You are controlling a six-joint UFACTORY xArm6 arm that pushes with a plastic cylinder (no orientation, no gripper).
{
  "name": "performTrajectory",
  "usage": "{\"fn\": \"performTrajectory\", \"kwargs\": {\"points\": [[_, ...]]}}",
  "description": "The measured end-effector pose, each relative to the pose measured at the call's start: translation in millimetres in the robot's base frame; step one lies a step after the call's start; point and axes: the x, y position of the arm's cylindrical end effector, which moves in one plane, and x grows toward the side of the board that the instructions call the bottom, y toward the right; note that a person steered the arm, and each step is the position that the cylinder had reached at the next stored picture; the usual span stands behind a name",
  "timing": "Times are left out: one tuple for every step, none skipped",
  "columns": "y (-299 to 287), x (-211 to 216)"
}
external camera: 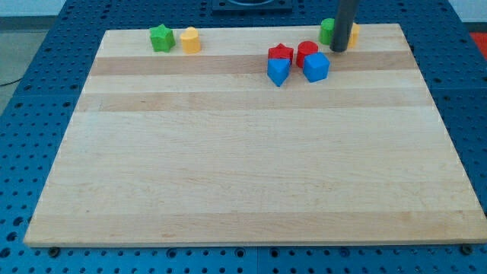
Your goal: Move the blue cube at the bottom of the red circle
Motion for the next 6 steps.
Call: {"fn": "performTrajectory", "kwargs": {"points": [[1, 17], [-7, 17], [-22, 30], [-24, 33], [-24, 48], [-24, 50]]}}
